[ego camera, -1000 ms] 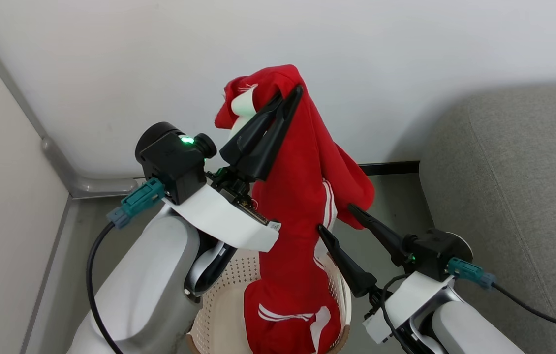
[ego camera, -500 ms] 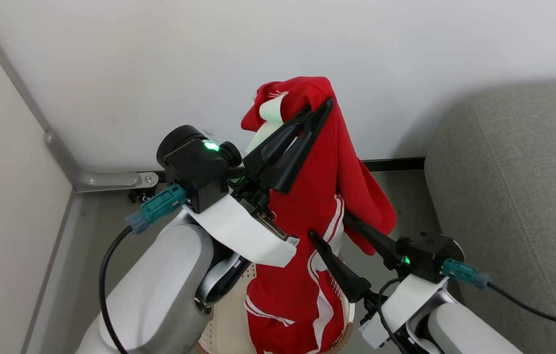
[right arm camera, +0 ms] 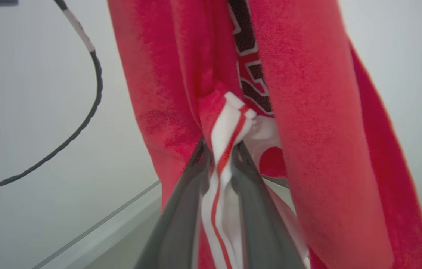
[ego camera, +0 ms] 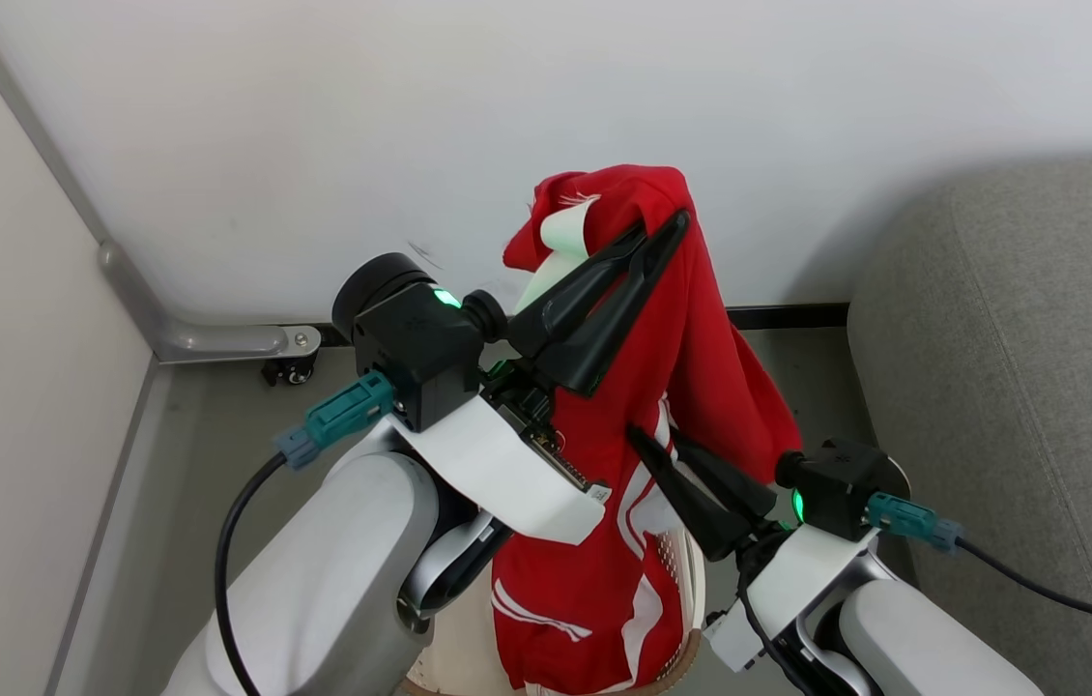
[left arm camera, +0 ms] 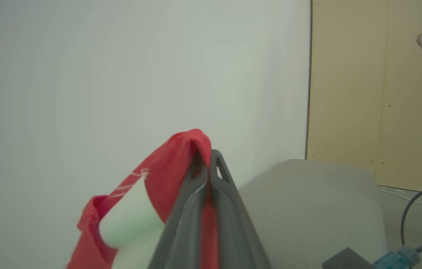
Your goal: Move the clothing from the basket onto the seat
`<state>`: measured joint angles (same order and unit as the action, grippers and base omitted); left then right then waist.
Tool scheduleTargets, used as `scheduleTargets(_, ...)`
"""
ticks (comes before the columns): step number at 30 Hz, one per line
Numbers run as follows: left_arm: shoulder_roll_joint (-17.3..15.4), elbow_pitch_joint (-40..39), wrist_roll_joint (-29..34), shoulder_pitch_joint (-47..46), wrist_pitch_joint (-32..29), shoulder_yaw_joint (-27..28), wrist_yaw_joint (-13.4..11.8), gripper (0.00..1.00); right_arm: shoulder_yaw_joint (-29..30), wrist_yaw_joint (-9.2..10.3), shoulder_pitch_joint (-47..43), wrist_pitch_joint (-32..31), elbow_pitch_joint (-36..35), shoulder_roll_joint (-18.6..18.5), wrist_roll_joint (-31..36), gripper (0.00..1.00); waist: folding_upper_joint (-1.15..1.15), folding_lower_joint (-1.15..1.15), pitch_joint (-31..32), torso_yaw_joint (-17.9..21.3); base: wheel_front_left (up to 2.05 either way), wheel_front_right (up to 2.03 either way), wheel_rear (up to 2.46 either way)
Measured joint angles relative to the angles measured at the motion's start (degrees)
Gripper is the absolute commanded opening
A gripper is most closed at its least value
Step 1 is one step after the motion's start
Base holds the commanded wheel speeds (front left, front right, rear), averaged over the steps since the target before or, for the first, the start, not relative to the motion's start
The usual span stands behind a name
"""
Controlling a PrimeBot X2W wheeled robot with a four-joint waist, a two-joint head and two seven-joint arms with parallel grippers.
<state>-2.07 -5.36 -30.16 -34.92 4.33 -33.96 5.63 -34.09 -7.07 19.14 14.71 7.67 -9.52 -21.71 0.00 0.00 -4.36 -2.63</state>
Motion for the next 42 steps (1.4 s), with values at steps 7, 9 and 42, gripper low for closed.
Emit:
scheduleTargets(7, 0.0, 0.1, 0.0, 0.0, -0.8, 0.1, -1.0, 0.0, -0.6, 0.0, 0.2, 0.0, 0.1, -0.2, 0.0, 0.0, 0.0, 0.0, -0.1, 0.0, 0.0, 0.0, 0.0)
scheduleTargets(9, 0.0, 0.2, -0.1, 0.1, -0.8, 0.3, -1.5, 0.0, -0.5, 0.0, 0.3, 0.0, -0.2, -0.2, -0.4, 0.0, 0.0, 0.0, -0.1, 0.1, 0.0, 0.0, 0.0)
scheduleTargets(42, -2.0, 3.4, -0.2, 3.6, -4.2, 0.5, -3.5, 1.0, 6.4, 0.0, 0.7, 0.0, -2.8, -1.9, -1.7, 0.0, 0.0, 0.0, -0.5, 2.1, 0.0, 0.0, 0.0)
